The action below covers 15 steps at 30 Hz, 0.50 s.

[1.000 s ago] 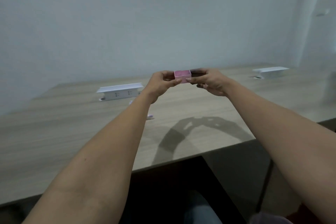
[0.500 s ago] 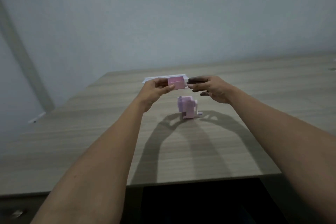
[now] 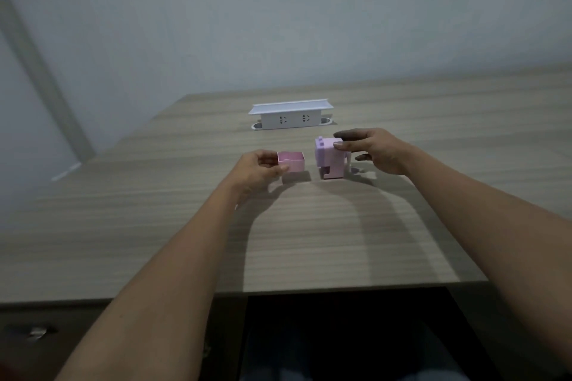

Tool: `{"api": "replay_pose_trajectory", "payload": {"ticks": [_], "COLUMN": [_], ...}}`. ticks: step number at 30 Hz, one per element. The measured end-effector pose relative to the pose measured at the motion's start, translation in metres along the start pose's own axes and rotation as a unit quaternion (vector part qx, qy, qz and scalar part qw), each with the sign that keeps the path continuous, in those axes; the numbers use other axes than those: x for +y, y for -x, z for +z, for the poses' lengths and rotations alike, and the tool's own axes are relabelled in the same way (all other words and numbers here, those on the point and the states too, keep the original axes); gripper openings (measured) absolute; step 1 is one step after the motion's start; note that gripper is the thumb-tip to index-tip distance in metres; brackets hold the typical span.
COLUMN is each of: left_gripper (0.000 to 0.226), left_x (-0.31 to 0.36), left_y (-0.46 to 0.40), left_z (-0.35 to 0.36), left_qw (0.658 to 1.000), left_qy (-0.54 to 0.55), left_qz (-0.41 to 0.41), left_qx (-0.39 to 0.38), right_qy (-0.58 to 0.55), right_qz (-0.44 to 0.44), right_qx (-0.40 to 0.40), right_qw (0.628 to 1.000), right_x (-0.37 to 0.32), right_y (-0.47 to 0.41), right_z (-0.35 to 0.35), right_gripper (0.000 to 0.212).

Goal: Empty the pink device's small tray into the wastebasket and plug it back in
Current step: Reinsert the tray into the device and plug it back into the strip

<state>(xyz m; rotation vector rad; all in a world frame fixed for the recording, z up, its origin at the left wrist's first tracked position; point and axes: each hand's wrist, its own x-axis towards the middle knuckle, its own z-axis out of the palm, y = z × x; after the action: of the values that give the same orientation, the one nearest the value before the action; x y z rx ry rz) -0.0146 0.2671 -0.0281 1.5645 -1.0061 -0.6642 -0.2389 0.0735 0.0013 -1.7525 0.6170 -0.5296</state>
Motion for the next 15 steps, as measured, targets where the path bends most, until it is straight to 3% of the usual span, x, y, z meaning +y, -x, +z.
{"api": "replay_pose_trajectory", "payload": {"ticks": [15], "left_gripper": [0.047], "left_x": [-0.004], "left_y": [-0.005], "left_z": [0.033], "left_qw": [1.000], "left_qy": [-0.009], "left_qz": [-0.014], "left_qx": [0.002], "right_qy": [-0.025], "right_qz": [-0.002], "right_qx": [-0.005], "right_qw": [1.000], "right_x": [0.010], "right_y": [-0.003], "right_z": [-0.008], "right_gripper": [0.052]}}
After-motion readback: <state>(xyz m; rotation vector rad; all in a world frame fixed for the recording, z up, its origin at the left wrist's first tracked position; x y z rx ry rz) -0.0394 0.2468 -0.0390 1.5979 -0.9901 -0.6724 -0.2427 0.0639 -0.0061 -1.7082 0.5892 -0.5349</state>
